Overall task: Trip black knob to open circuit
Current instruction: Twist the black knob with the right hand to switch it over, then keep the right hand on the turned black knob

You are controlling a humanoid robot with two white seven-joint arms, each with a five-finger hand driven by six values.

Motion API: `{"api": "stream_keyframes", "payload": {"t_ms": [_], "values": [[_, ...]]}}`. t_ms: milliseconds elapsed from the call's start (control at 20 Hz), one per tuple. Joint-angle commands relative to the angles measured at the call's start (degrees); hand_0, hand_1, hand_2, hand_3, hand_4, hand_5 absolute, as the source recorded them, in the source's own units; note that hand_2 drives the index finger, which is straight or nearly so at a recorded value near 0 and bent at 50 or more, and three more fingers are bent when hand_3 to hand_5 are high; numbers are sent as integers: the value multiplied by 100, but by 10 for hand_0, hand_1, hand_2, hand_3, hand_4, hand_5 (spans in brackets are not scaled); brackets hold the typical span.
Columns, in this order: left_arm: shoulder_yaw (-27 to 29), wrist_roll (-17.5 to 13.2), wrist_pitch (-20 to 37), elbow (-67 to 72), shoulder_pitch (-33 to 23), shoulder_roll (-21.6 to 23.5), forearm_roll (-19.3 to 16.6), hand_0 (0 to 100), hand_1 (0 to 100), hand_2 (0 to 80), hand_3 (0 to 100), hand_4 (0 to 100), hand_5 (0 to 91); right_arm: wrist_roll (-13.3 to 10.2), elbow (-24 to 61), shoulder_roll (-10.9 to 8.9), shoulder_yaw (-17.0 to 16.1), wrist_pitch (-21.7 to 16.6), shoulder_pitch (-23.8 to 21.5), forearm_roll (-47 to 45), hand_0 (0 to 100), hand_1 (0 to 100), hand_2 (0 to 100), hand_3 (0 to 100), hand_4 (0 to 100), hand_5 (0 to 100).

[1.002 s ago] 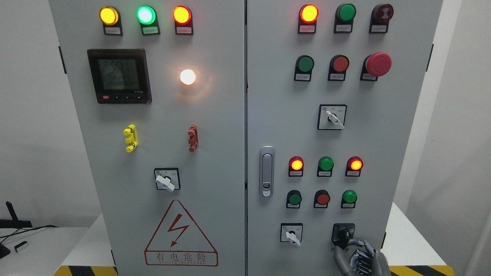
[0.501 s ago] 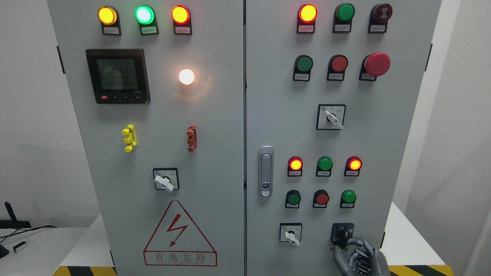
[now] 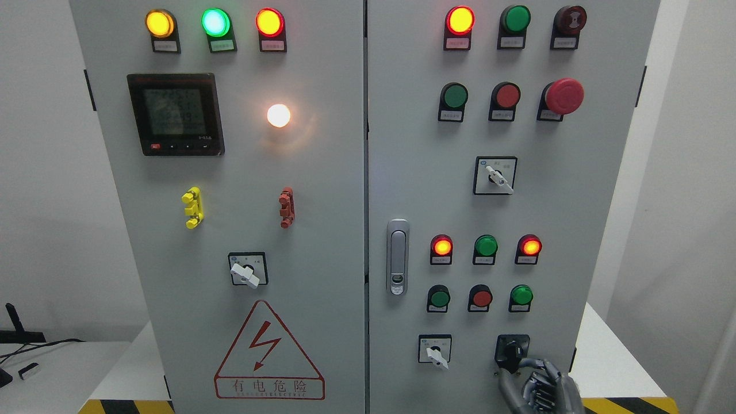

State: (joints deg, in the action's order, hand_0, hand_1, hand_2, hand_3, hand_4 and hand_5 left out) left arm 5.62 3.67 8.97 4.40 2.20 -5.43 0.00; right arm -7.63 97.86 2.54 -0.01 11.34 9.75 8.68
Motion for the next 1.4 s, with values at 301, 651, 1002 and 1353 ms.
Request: {"api": "stream_keyframes", "payload": {"t_ms": [301, 651, 1002, 1353], "values": [[0, 2, -1, 0, 0, 7, 26, 120, 389, 0, 0, 0, 0, 165, -12, 10, 203, 0, 0, 19, 374, 727, 549, 949, 1000, 1000], [0, 2, -1, 0, 0, -2, 26, 120, 389, 0, 0, 0, 0, 165, -12, 10, 194, 0, 26, 28, 375, 728, 551, 949, 1000, 1000], [0, 2, -1, 0, 0, -2, 26, 120, 389, 0, 0, 0, 0, 165, -12, 10, 176, 0, 44, 28, 375, 727, 552, 951, 1000, 1000], [0, 2, -1, 0, -9, -2, 26, 120, 389, 0, 0, 0, 0, 156, -12, 10, 168, 0, 44, 28, 377, 723, 553, 952, 1000, 1000]]}}
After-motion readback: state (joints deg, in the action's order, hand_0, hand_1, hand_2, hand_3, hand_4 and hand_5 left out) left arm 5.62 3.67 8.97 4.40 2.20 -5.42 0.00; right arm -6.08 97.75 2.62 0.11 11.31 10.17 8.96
